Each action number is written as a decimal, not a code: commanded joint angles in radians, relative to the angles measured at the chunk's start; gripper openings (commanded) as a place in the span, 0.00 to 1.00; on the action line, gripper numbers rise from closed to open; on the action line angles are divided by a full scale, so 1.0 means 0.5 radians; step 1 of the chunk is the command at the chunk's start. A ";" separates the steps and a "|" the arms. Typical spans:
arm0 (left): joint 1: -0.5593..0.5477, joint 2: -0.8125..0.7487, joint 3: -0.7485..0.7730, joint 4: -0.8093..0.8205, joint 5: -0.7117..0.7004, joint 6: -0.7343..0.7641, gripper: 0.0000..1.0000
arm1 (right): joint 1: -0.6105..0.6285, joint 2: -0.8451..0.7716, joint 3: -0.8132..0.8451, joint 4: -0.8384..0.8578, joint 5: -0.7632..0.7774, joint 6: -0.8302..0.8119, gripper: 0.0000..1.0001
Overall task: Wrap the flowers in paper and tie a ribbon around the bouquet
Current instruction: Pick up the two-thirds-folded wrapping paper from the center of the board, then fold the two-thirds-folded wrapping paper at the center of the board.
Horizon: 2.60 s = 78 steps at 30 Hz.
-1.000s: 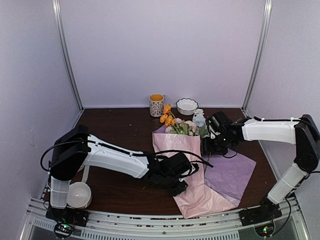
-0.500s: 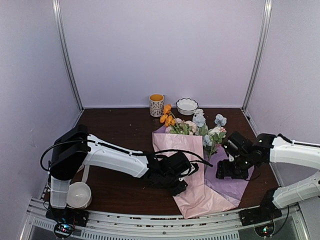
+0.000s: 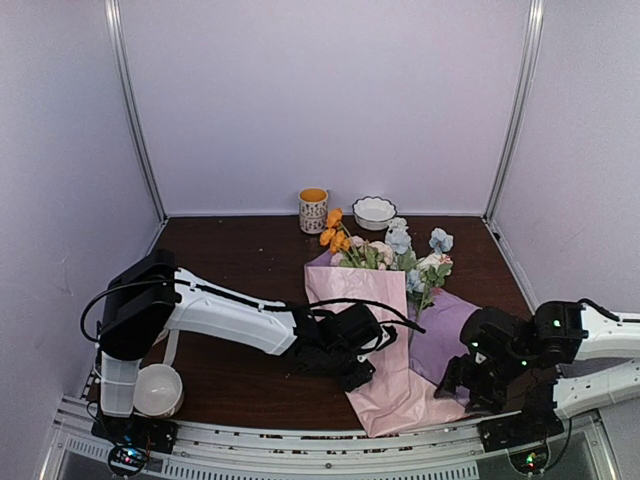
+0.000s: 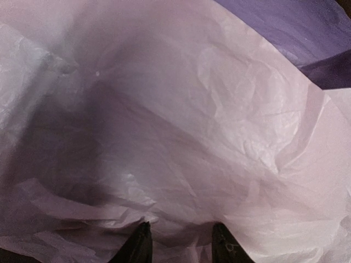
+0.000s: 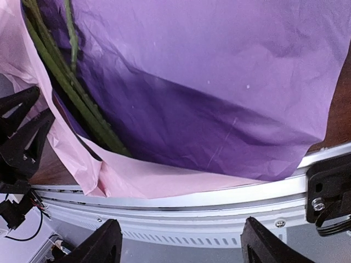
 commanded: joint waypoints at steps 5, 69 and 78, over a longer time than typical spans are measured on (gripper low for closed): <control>0.039 0.078 -0.072 -0.182 0.014 -0.030 0.41 | 0.158 0.059 -0.359 0.369 -0.106 0.632 0.85; -0.062 0.460 0.794 -0.233 0.425 0.278 0.45 | 0.330 0.205 -0.078 0.195 0.732 -0.077 0.51; -0.062 0.559 0.834 -0.253 0.473 0.218 0.45 | 0.327 0.046 -0.379 0.237 0.609 0.218 0.50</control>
